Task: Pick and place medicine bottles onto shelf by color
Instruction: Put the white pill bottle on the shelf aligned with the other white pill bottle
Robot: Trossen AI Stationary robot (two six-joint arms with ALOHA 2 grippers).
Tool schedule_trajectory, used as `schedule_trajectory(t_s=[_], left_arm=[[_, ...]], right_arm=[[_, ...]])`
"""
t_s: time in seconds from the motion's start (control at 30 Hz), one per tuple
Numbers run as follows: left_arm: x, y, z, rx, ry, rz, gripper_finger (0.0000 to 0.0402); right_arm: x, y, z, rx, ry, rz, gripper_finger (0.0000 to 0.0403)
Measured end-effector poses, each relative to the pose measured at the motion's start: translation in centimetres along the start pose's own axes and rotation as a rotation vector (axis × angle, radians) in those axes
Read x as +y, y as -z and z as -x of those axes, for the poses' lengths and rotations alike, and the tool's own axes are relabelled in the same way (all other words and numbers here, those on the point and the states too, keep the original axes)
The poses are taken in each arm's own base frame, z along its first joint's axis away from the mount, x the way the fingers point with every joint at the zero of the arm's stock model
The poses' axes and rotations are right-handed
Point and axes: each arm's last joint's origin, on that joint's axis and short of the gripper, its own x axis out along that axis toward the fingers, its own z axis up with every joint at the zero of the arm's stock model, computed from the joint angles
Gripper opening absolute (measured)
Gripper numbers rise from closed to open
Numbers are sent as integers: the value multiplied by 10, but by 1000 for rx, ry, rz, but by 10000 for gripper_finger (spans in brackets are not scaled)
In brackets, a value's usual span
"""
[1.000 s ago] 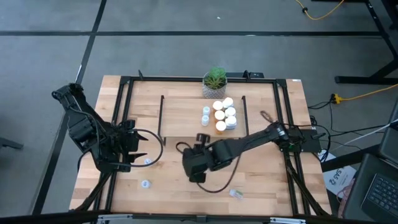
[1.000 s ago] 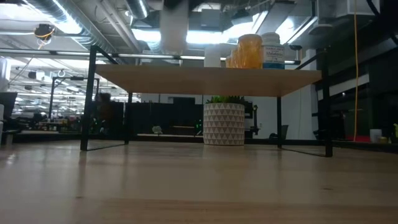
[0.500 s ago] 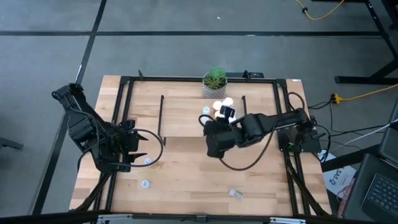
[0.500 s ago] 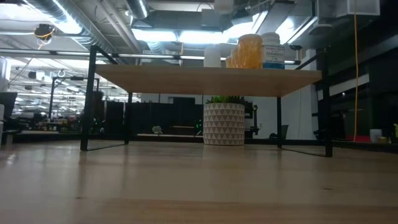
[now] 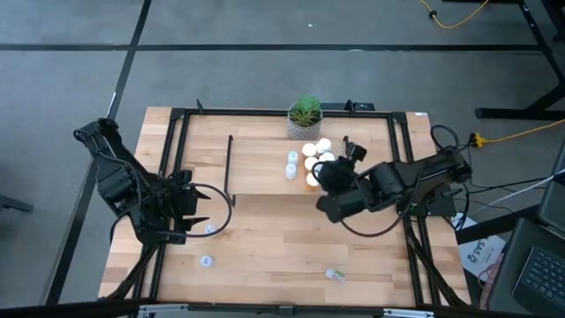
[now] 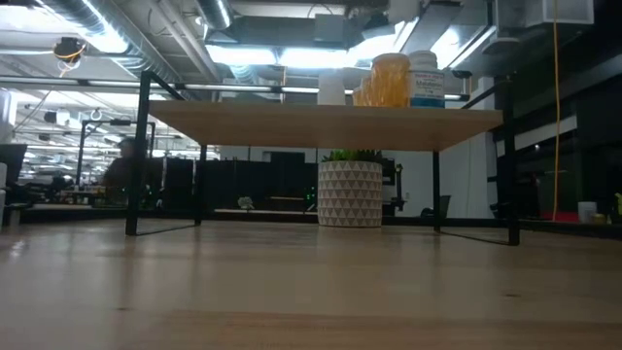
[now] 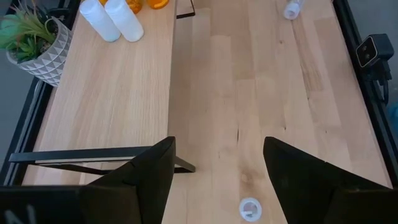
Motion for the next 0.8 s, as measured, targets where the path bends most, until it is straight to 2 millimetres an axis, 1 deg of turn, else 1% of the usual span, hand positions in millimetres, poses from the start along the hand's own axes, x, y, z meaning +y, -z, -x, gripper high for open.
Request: schedule_trajectory(t_s=[0.07, 0.1, 0.2, 0.27, 0.33, 0.5, 0.6, 0.8], left_arm=[[0, 0, 0, 0, 0, 1, 238], [0, 0, 0, -1, 1, 4, 238], [0, 0, 0, 0, 1, 7, 238], [0, 0, 0, -1, 1, 8, 238], [0, 0, 0, -1, 1, 9, 237], [0, 0, 0, -4, 2, 11, 238], [-1, 0, -1, -2, 0, 9, 238], [-1, -1, -1, -2, 0, 9, 237]], right_arm=[[7, 4, -7, -41, -39, -57, 144], [12, 5, -11, -60, -88, -59, 144], [27, 1, -20, -133, -283, 13, 145], [31, -3, -27, -164, -387, 38, 145], [31, -6, -38, -150, -440, 35, 145], [29, -11, -72, -67, -434, 19, 146], [29, -12, -87, -19, -477, 11, 146], [20, -10, -102, 64, -447, -12, 146]])
